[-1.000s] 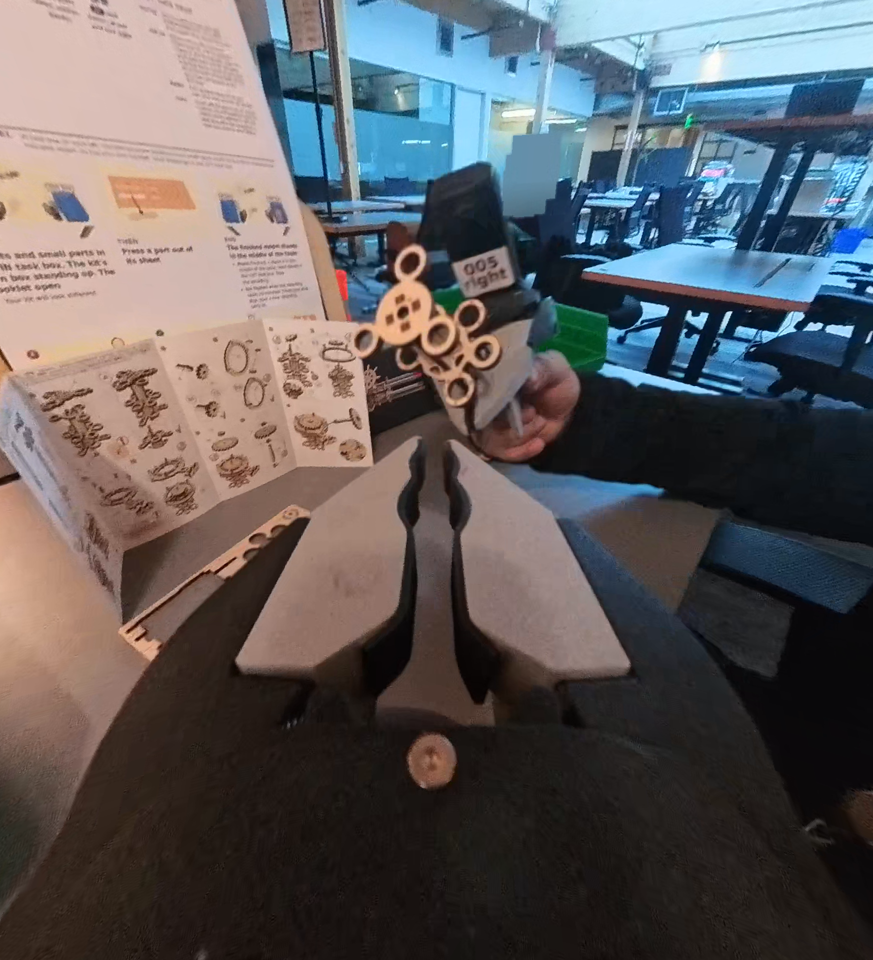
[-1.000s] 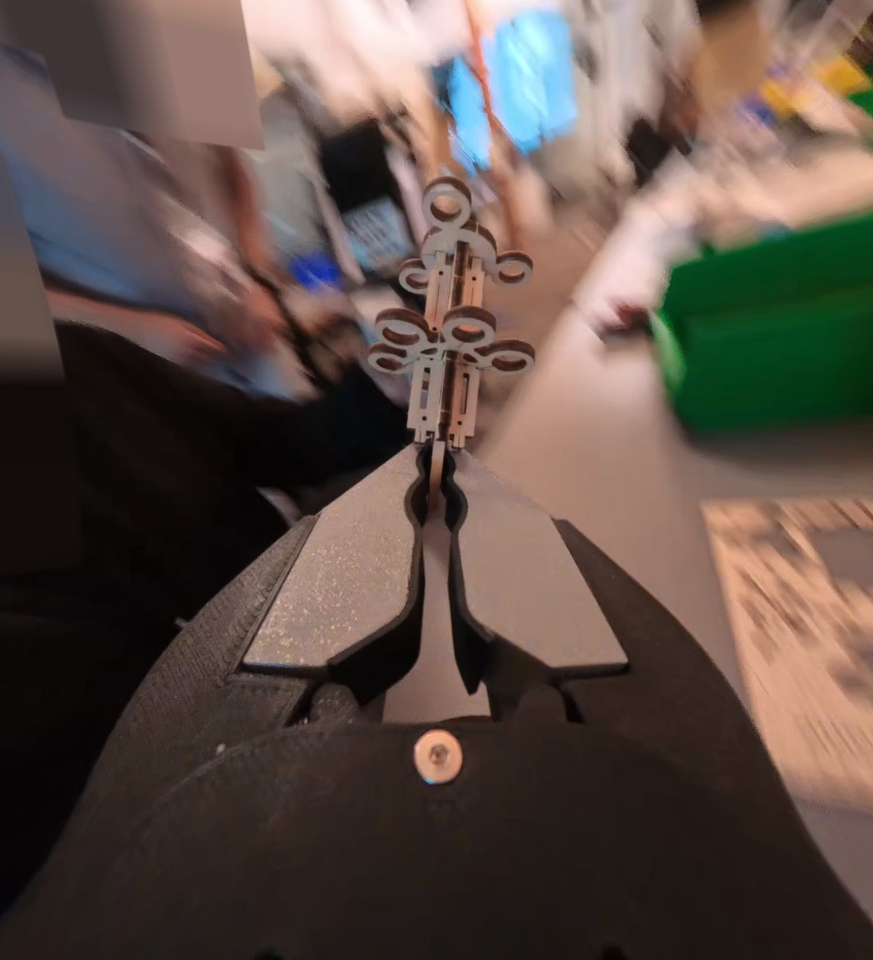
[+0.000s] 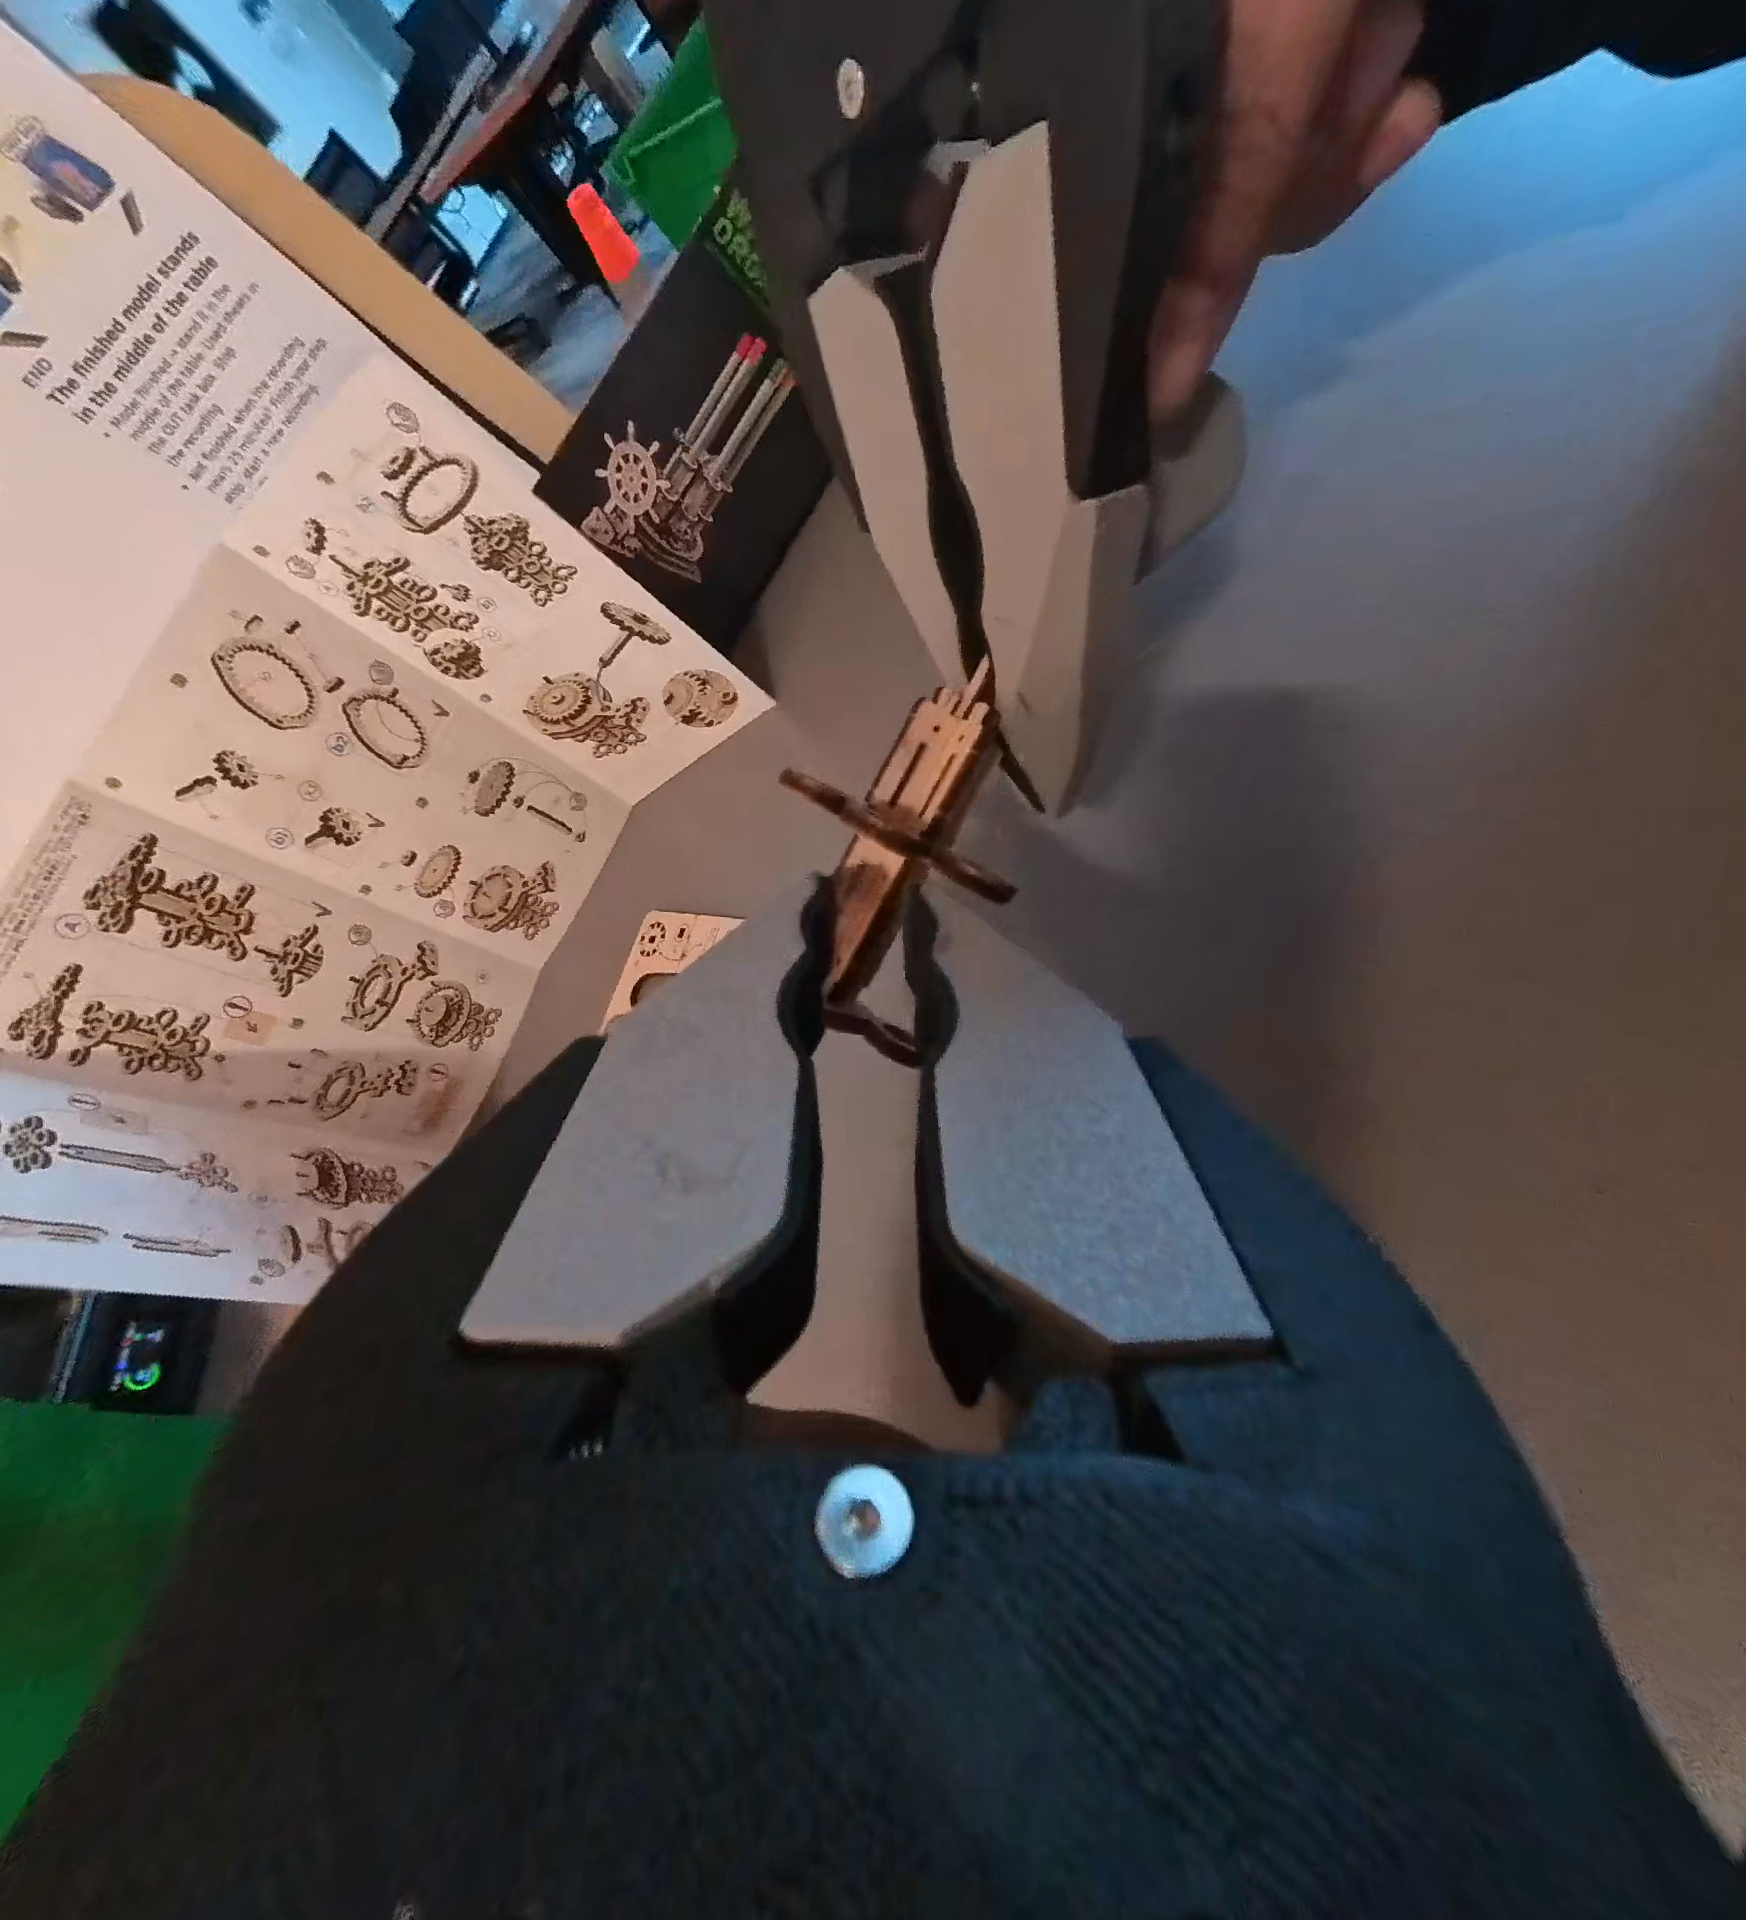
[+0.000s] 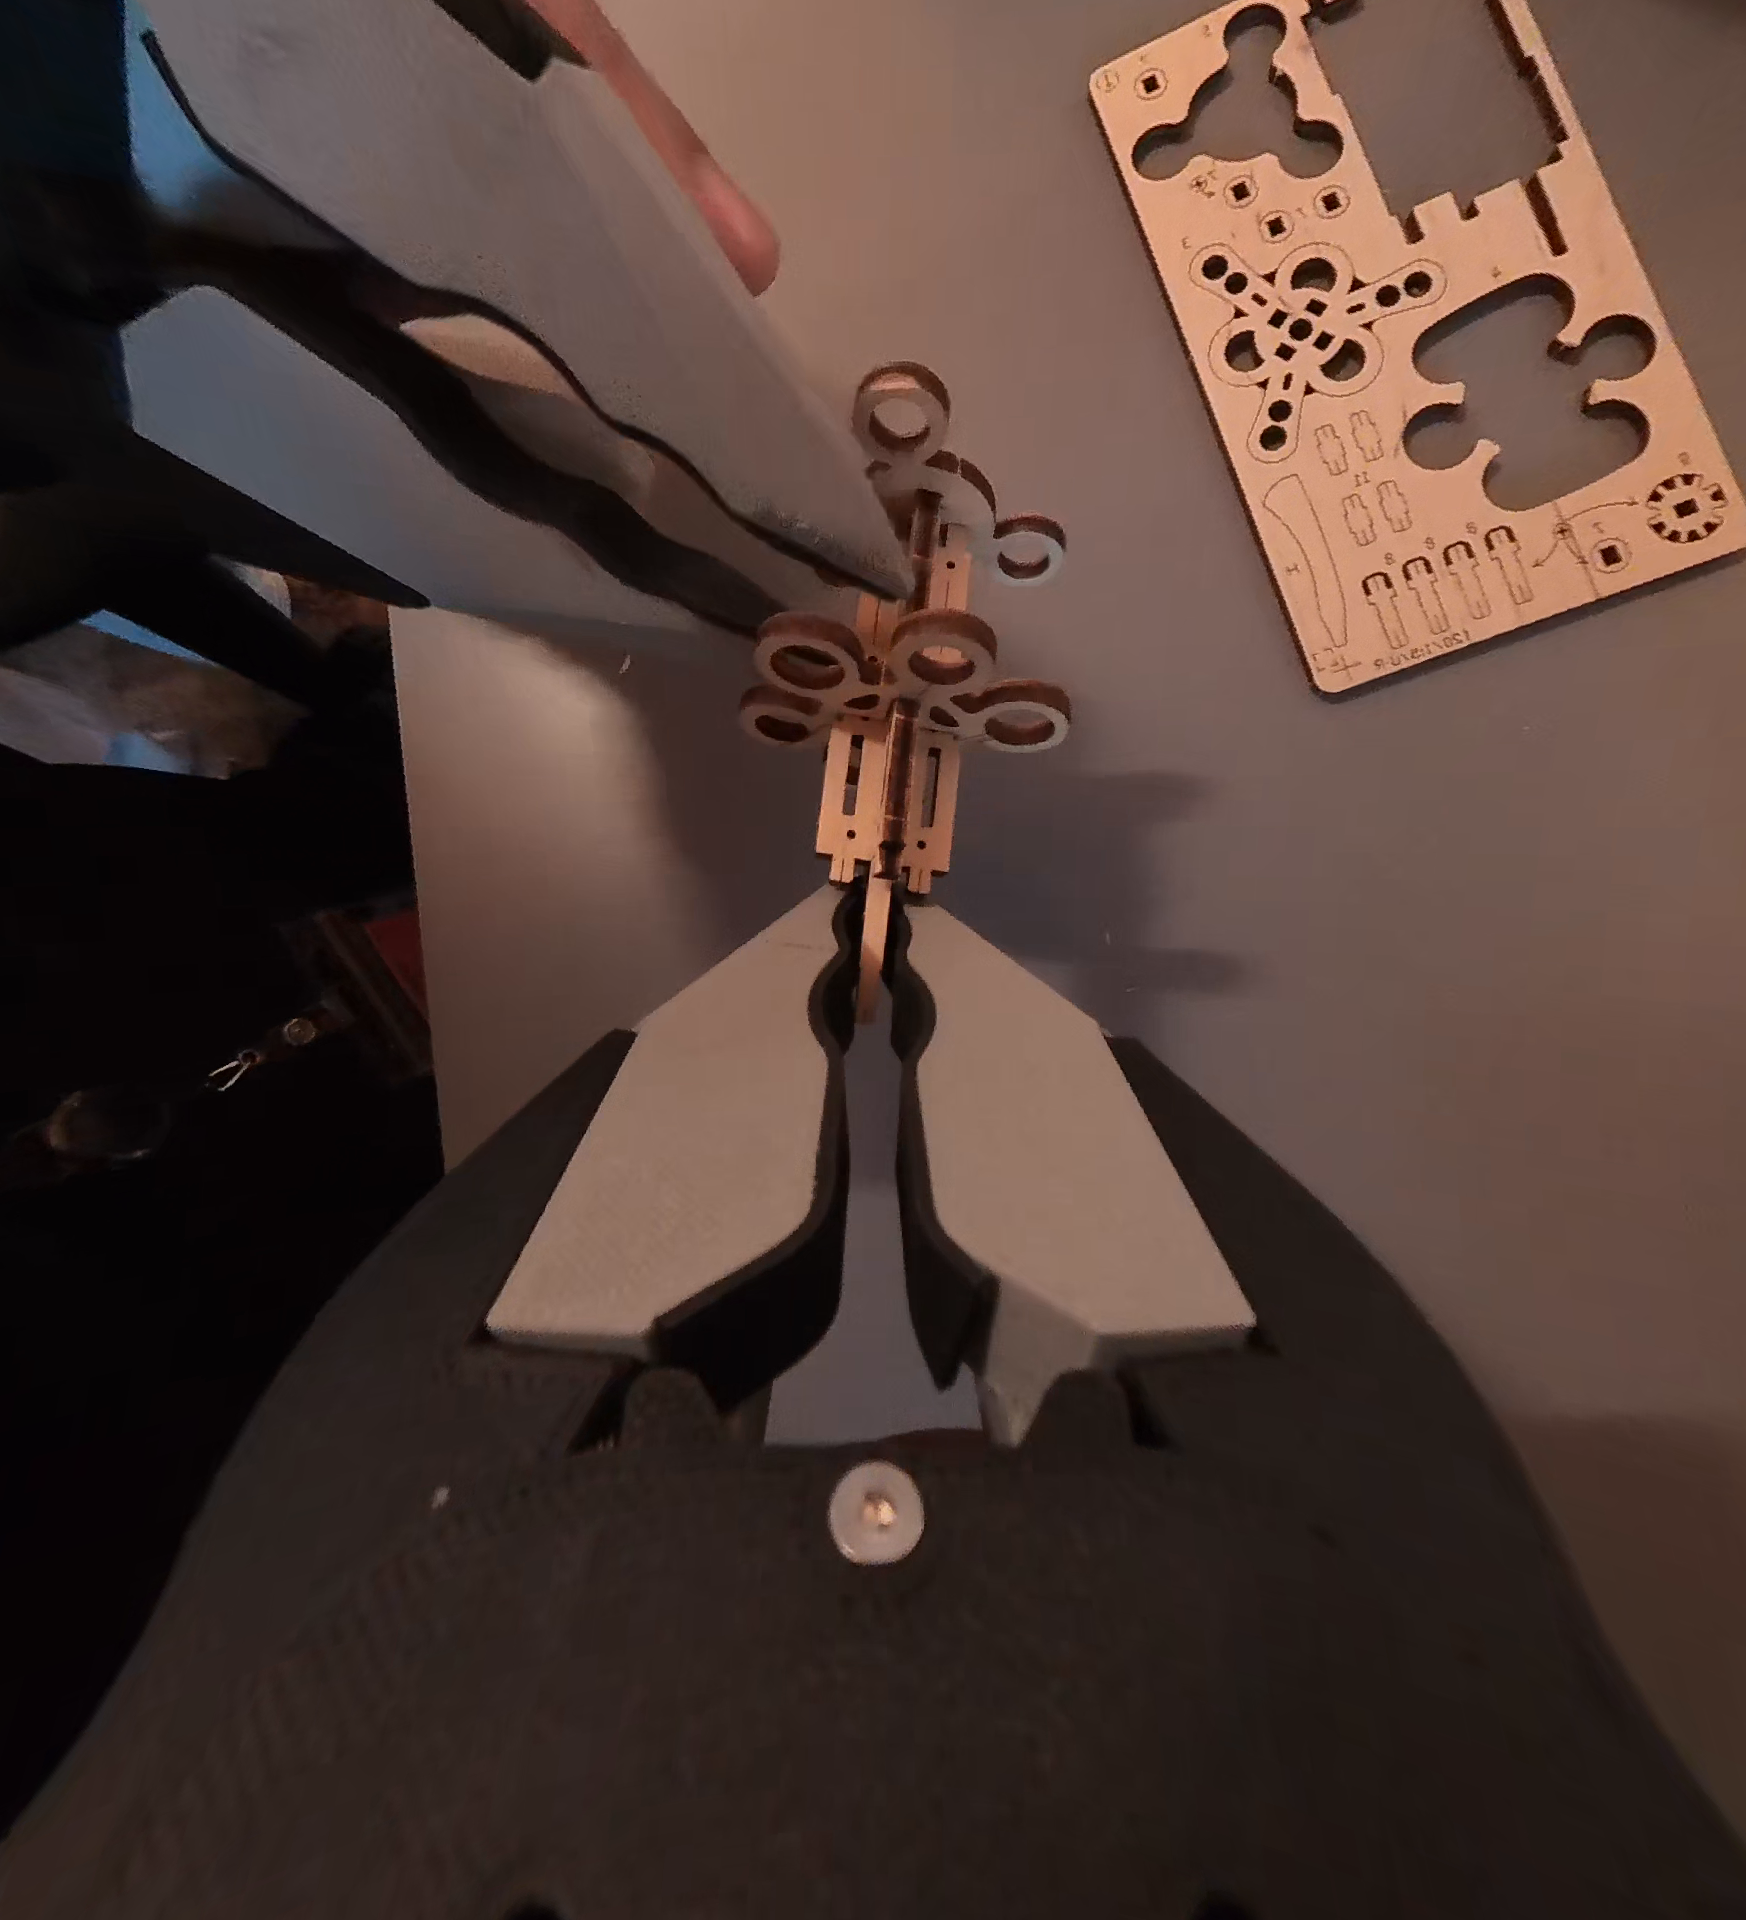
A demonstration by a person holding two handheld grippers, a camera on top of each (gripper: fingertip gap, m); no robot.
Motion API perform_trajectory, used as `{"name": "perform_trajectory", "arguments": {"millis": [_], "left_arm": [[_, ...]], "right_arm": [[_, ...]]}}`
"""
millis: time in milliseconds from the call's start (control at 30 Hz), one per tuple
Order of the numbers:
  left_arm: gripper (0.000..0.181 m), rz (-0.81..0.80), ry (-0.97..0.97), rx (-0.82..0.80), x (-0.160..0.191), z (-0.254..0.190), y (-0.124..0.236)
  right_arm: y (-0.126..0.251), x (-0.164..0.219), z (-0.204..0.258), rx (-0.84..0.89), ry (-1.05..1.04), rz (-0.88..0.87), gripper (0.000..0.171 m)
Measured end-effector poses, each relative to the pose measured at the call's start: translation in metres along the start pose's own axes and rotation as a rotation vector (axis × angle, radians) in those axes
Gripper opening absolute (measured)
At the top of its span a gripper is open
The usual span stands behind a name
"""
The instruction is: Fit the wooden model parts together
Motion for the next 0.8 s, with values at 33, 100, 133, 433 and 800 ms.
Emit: {"name": "perform_trajectory", "arguments": {"millis": [33,100,133,433,800], "left_arm": [[0.007,0.002,-0.019,-0.002,0.000,-0.002,0.000],[0.001,0.010,-0.050,0.003,0.000,-0.005,-0.001],[0.001,0.016,-0.063,0.002,0.000,-0.006,-0.001],[0.000,-0.069,0.130,0.026,0.005,0.002,0.003],[0.000,-0.175,0.410,0.101,0.025,0.017,0.000]], "right_arm": [[0.000,0.000,0.000,0.000,-0.001,0.003,0.000],[0.000,0.001,0.000,-0.011,-0.007,0.004,0.000],[0.000,0.002,0.000,-0.020,-0.011,0.006,0.000],[0.010,-0.005,-0.001,-0.073,-0.005,-0.120,0.008],[0.032,-0.002,-0.032,-0.109,-0.113,-0.296,0.009]]}}
Point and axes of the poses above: each gripper's, where its closed fingertips meet, y back along the fingers, x out of its underside, z = x × y across the jaws, the point moved 8 cm from there along y, back along the fingers, and after that the axes turned 3 degrees about x, right-handed, at the moved point
